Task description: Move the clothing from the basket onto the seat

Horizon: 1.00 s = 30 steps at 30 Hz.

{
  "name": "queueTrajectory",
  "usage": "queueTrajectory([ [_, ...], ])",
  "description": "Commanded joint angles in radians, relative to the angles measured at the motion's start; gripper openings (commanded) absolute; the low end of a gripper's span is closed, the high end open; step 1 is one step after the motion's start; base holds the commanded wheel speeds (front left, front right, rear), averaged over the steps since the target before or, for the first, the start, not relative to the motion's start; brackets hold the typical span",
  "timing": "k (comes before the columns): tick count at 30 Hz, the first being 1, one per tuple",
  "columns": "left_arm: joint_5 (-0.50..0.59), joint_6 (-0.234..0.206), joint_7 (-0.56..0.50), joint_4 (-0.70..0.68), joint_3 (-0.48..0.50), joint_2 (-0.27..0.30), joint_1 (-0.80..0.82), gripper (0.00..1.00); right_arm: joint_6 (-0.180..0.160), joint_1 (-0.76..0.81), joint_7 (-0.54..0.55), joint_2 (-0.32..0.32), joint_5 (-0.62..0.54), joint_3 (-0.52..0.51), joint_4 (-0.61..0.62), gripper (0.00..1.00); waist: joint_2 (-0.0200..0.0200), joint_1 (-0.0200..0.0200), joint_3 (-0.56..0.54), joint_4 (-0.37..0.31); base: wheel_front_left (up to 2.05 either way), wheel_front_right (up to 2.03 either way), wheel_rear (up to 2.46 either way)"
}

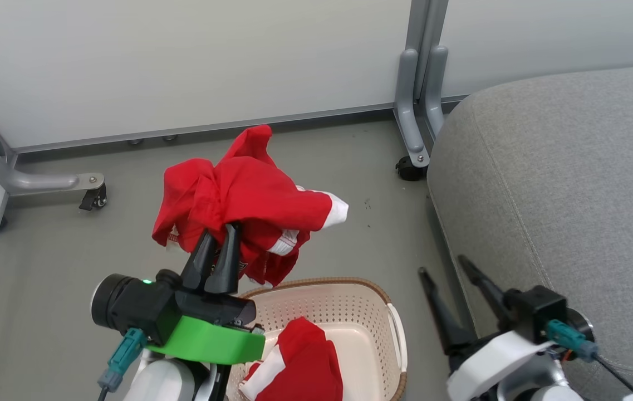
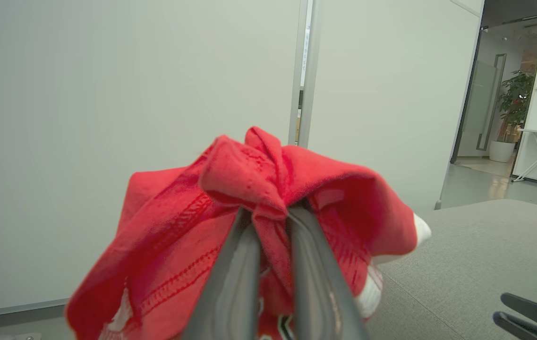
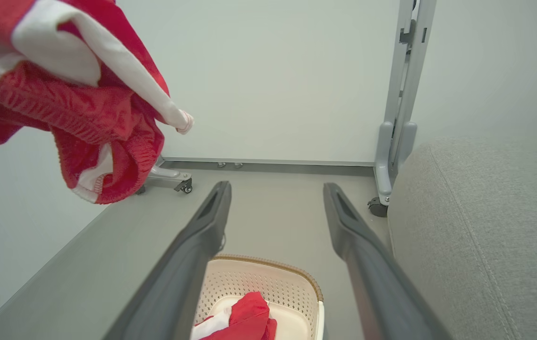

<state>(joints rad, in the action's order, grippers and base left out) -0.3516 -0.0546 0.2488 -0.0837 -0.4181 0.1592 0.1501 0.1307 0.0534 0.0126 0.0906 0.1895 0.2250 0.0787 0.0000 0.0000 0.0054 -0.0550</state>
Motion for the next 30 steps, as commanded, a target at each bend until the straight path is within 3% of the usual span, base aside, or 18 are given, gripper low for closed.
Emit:
queueTrajectory([
  [1,-0.003,-0.002,0.004,0.003,0.001,0.006,0.007,0.0,0.0,-0.024,0.004,0.011,0.01,0.034,0.004,1.0,0.0,0.0,0.001,0.001,0.0,0.0,0.0],
  [13,-0.001,0.008,-0.001,0.01,-0.025,-0.003,0.038,0.0,0.0,-0.243,-0.016,0.096,0.098,0.365,-0.039,1.0,0.0,0.0,0.035,0.026,0.0,0.0,0.0],
  [24,0.002,0.024,-0.001,0.022,-0.061,-0.016,0.06,0.0,0.0,-0.455,-0.077,0.092,0.144,0.517,-0.161,1.0,0.0,0.0,0.058,0.057,0.0,0.0,0.0],
  [30,-0.001,0.029,-0.001,0.025,-0.079,-0.025,0.071,0.0,0.0,-0.541,-0.114,0.055,0.162,0.566,-0.259,1.0,0.0,0.0,0.064,0.07,0.0,0.0,0.0],
])
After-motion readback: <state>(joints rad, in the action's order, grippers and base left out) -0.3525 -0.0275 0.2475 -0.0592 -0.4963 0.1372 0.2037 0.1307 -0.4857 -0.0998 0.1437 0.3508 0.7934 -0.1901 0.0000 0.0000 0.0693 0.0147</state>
